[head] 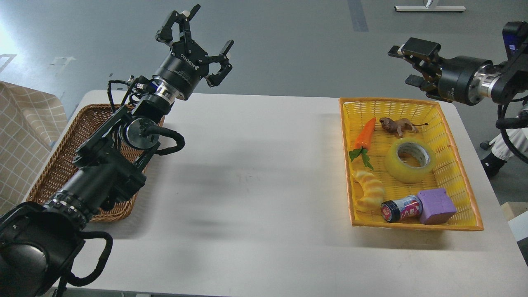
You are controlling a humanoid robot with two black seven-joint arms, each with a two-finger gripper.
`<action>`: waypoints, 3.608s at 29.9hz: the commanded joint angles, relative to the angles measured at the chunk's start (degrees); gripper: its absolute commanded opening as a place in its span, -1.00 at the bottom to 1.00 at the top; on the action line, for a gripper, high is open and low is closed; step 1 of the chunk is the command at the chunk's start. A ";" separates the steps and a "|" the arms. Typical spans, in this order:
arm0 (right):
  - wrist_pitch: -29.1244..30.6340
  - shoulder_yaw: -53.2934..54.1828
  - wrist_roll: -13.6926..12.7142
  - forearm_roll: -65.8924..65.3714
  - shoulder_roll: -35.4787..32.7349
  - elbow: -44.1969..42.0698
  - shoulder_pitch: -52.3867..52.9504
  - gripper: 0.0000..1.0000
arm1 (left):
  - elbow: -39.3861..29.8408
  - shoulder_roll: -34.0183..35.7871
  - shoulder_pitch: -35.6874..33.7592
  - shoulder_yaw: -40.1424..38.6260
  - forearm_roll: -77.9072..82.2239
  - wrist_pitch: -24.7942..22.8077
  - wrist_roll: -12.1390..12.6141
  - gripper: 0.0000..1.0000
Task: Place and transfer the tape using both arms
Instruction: 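Raise the right gripper up and away from the yellow basket, then lower the right gripper into the tape roll's hole in the yellow basket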
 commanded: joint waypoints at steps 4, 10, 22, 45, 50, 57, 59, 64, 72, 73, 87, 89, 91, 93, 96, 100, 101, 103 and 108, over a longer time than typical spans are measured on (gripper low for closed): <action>-0.01 -1.89 -0.21 -0.39 -2.29 1.31 0.01 1.00 | 0.01 0.04 0.08 0.00 0.06 0.00 0.09 0.96; -0.01 -1.90 -0.13 -7.84 -2.56 1.23 0.10 1.00 | 0.01 0.13 0.08 0.00 0.06 0.00 0.09 0.96; -0.01 -1.98 -0.13 -19.64 -2.65 0.52 -0.25 1.00 | 0.01 -0.05 -0.01 0.00 0.06 0.00 0.26 0.96; -0.01 -6.72 -0.04 -33.43 0.25 0.35 -2.54 0.95 | 0.01 -0.14 -0.71 0.08 0.06 0.00 0.35 0.96; -0.01 -9.71 -0.04 -35.63 0.25 -0.79 -2.54 0.95 | 0.01 -0.05 -1.33 0.08 0.06 0.00 0.35 0.96; -0.01 -12.70 0.14 -36.60 -0.45 -1.76 -2.80 0.94 | 0.01 0.13 -1.42 0.17 0.06 0.00 0.44 0.96; -0.01 -13.14 0.22 -38.00 -0.54 -1.85 -3.41 0.94 | 0.01 0.22 -1.50 0.09 0.06 0.00 0.35 0.96; -0.01 -13.15 0.31 -41.17 -0.54 -1.94 -4.47 0.94 | 0.01 0.04 -1.33 0.08 0.06 0.00 0.26 0.96; -0.01 -13.15 0.31 -41.44 -0.97 -1.94 -5.26 0.94 | 0.01 0.13 -1.68 0.08 0.06 0.00 0.35 0.96; -0.01 -13.23 0.31 -41.52 -1.33 -1.94 -5.78 0.94 | 0.01 0.13 -1.68 0.08 0.06 0.00 0.35 0.96; -0.01 -13.58 0.23 -44.51 -1.33 -2.55 -8.60 0.88 | 0.01 -0.14 -1.33 0.08 0.06 0.00 0.35 0.96; -0.01 -13.67 0.23 -44.86 -0.89 -3.60 -8.60 0.78 | 0.01 -0.14 -1.33 0.08 0.06 0.00 0.26 0.96; -0.01 -13.67 0.23 -44.95 -0.28 -4.66 -8.60 0.72 | 0.01 -0.05 -1.24 0.08 0.06 0.00 0.26 0.96; -0.01 -13.67 0.23 -44.95 0.08 -4.75 -8.60 0.72 | 0.01 -0.05 -1.24 0.08 0.06 0.00 0.26 0.96; -0.01 -13.67 0.23 -44.95 0.51 -5.10 -8.60 0.62 | 0.01 -0.05 -1.24 0.08 0.06 0.00 0.26 0.96; -0.01 -13.67 0.23 -44.95 1.22 -5.89 -8.51 0.57 | 0.01 -0.05 -1.24 0.08 0.06 0.00 0.26 0.96; -0.01 -13.67 0.23 -44.87 1.66 -6.24 -8.60 0.48 | 0.01 -0.05 -1.24 0.08 0.06 0.00 0.26 0.96; -0.01 -13.67 0.23 -44.87 2.27 -7.12 -8.60 0.43 | 0.01 -0.05 -1.15 0.08 0.06 0.00 0.26 0.96; -0.01 -13.67 0.31 -44.78 3.33 -8.09 -8.60 0.21 | 0.01 0.13 -1.06 0.08 0.06 0.00 0.26 0.96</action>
